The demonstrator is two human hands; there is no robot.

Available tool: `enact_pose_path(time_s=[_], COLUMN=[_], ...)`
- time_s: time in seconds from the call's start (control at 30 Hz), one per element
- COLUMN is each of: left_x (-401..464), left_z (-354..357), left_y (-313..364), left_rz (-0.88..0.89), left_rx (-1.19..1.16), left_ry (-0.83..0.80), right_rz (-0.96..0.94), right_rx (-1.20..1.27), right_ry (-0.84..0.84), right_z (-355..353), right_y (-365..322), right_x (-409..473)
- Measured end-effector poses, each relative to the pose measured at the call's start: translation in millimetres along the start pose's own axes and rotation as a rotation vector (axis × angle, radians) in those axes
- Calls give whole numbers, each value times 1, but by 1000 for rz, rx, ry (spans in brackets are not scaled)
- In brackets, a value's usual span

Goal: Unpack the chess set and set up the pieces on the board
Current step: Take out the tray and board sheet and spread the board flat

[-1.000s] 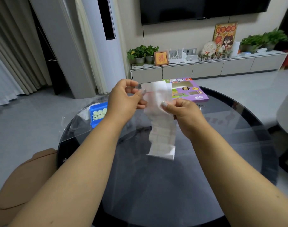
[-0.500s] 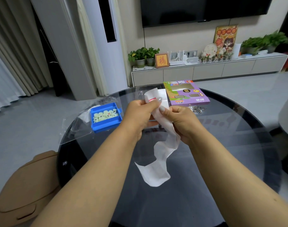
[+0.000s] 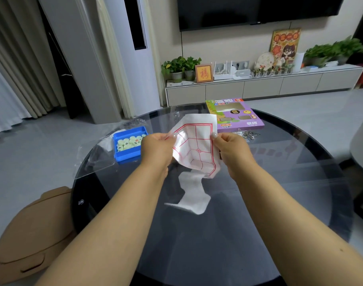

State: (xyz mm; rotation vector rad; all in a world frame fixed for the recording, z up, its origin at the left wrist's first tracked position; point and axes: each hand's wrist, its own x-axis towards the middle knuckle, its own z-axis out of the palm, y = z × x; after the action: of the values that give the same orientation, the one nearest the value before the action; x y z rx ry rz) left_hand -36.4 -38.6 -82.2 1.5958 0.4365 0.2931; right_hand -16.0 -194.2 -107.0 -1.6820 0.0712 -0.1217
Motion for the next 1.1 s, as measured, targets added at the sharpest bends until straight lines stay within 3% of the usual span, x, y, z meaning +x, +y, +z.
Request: enact_pose_path(time_s=[0.1, 0.17, 0.33, 0.4, 0.53, 0.7, 0.8, 0.97, 1.1], left_x=[8, 9, 4, 4, 10, 11, 10, 2, 9], left_z=[0, 0, 0, -1, 0, 1, 2, -2, -12], left_y=[-7, -10, -16, -16, -20, -24, -22, -22, -24], left_rz=[-98, -106, 221, 263, 161, 40, 124, 420, 480], left_rx=[-74, -2, 353, 386, 332, 129, 189, 521, 620], left_ry=[134, 200, 282, 248, 126, 175, 217, 277, 238], right_rz=[-36, -39, -105, -157, -220, -217, -204, -178, -159], right_rx=[-41, -14, -63, -107, -89, -8, 1, 25, -70], right_ry=[171, 253, 295, 314, 359, 272, 262, 263, 238], right_z=[3, 4, 10, 9, 7, 11, 14, 12, 7], right_y=[4, 5, 12, 12, 11, 6, 7, 8, 12], right_x=[2, 2, -1, -3, -3, -7, -12, -5, 6])
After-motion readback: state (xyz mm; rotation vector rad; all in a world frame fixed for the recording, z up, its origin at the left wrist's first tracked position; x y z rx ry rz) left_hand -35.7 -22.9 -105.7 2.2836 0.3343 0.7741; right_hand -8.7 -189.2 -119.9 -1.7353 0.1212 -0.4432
